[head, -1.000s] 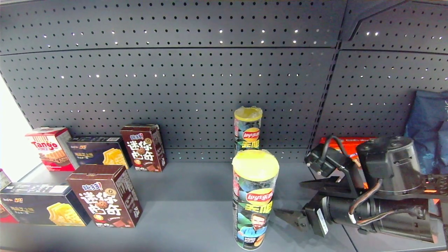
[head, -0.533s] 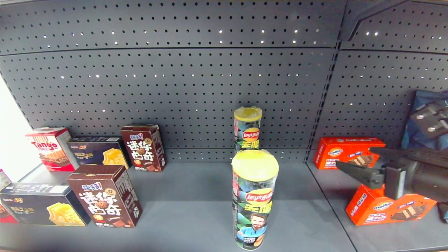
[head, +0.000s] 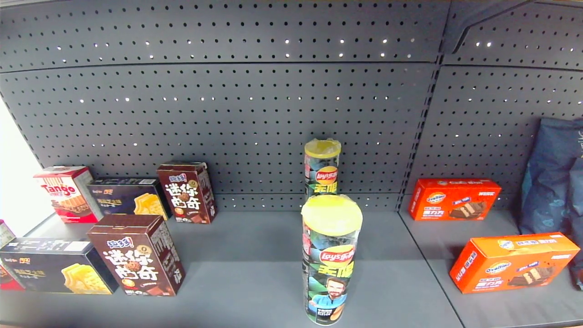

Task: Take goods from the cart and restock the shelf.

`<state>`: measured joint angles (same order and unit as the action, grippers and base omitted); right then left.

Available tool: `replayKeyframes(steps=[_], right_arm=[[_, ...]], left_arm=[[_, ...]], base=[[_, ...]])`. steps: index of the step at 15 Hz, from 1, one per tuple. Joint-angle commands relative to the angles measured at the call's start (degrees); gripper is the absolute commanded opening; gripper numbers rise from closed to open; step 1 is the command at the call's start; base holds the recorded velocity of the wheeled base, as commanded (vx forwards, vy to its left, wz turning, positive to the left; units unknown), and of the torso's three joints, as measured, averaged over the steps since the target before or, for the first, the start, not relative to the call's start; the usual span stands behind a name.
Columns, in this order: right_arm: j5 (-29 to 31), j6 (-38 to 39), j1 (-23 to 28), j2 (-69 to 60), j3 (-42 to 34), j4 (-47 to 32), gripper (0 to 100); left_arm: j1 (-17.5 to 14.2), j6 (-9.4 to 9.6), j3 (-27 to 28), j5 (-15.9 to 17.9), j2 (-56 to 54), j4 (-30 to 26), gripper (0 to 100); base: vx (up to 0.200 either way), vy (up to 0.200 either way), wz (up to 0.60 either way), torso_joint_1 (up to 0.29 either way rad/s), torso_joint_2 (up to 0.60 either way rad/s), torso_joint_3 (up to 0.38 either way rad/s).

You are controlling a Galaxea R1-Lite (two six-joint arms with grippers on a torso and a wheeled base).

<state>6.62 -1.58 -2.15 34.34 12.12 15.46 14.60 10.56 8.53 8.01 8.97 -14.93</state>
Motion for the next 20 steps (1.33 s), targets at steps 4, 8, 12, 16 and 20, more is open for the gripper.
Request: replayKeyframes(steps=[4,8,12,16,20], right_arm=[[1.03,-2.28,1.53,-28.54,-12.12,-10.62,100],[-4.69,-1.32,1.97,-34.34,-10.27,-16.16,100],[-9.52,0.53,1.97,-34.34,-12.03,-15.81,100],[-4.86,3.78,1.97,-34.34,-12.12,-15.46,100],[-4.86,3.78,1.97,-34.34,-12.12,-15.46,100]], left_arm=[[0.25,-0.01,-0.01,-0.01,0.34,-0.01,100],[0.69,-0.01,-0.01,0.34,0.34,-0.01,100],[1.04,-1.24,-0.01,0.69,-0.18,-0.10,100],[0.25,-4.84,-0.01,0.60,-1.24,-0.10,100],[-5.90,-5.11,0.08,-6.16,-0.89,-0.45,100]], base=[[0.000,0.000,0.00,0.000,0.00,0.000],[0.000,0.000,0.00,0.000,0.00,0.000],[0.000,0.000,0.00,0.000,0.00,0.000],[0.000,0.000,0.00,0.000,0.00,0.000],[0.000,0.000,0.00,0.000,0.00,0.000]])
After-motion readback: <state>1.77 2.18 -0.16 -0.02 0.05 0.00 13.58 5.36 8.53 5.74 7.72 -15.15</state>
